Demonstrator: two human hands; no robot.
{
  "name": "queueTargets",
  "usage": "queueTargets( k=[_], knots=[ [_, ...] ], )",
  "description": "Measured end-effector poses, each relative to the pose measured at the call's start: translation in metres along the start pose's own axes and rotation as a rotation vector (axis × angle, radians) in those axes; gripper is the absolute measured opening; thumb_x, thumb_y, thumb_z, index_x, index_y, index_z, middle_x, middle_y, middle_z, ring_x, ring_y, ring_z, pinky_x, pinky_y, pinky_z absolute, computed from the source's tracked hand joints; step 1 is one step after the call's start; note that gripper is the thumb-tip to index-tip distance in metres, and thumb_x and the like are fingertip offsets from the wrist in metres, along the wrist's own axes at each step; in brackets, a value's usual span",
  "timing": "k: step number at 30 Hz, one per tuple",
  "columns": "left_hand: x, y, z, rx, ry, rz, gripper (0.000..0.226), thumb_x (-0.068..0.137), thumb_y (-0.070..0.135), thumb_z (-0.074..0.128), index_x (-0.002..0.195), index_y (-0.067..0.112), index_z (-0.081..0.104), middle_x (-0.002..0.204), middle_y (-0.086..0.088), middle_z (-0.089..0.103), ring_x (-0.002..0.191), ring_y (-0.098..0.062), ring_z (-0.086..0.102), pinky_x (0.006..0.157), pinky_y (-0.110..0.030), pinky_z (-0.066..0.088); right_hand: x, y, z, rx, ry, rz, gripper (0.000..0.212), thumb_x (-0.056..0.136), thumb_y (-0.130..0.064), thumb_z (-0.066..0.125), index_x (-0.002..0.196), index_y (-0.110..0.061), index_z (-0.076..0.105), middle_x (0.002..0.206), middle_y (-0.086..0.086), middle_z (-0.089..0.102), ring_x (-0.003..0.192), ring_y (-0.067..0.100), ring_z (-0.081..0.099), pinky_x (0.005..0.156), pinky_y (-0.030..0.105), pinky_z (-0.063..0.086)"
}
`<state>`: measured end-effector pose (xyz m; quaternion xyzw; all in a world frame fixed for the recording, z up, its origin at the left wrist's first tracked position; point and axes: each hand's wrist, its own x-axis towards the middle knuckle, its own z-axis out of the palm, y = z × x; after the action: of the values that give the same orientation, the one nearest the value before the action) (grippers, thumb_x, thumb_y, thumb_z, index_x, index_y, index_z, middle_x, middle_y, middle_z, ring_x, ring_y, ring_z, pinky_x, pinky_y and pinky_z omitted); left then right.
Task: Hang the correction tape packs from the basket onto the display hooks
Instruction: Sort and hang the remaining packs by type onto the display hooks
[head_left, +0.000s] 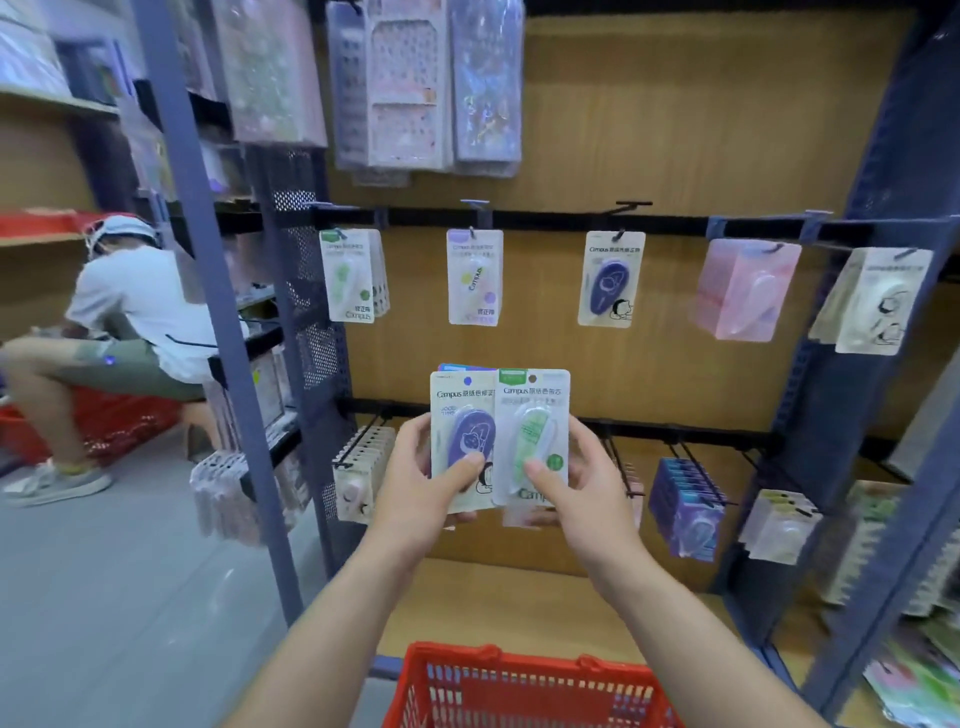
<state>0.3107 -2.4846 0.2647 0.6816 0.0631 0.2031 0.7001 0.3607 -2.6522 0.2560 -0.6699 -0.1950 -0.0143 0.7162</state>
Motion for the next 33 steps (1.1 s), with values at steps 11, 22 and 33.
queueTargets(
  k=[11, 22, 33],
  knots=[
    [0.087, 0.005, -0.118, -0.153, 0.320, 0.192, 0.047, 0.089, 0.014, 0.078, 0.125, 0.030, 0.053, 0.110, 0.005, 0.076, 0.097, -0.014, 0.076, 0.084, -0.044, 0.062, 0.138, -0.024, 0.142, -0.064, -0.071, -0.093, 0.041, 0.094, -0.015, 0.073, 0.126, -0.026, 0.050, 0.108, -0.002, 0.074, 0.090, 0.017, 0.076, 0.070, 0.044, 0.065],
    [0.124, -0.029, -0.169, -0.072, 0.385, 0.232, 0.049, 0.082, 0.022, 0.083, 0.117, 0.041, 0.053, 0.117, 0.007, 0.074, 0.103, -0.012, 0.073, 0.080, -0.029, 0.060, 0.247, -0.033, 0.215, -0.146, -0.070, -0.212, 0.040, 0.094, -0.020, 0.073, 0.125, -0.031, 0.050, 0.111, -0.002, 0.072, 0.090, 0.016, 0.076, 0.066, 0.039, 0.065],
    [0.135, -0.031, -0.161, -0.164, 0.348, 0.181, 0.064, 0.062, 0.042, 0.083, 0.118, 0.038, 0.052, 0.119, 0.003, 0.075, 0.107, -0.020, 0.074, 0.088, -0.045, 0.062, 0.261, -0.020, 0.221, -0.314, 0.027, -0.235, 0.054, 0.093, -0.033, 0.075, 0.140, -0.025, 0.051, 0.103, -0.006, 0.067, 0.087, 0.012, 0.071, 0.067, 0.032, 0.062]
  ],
)
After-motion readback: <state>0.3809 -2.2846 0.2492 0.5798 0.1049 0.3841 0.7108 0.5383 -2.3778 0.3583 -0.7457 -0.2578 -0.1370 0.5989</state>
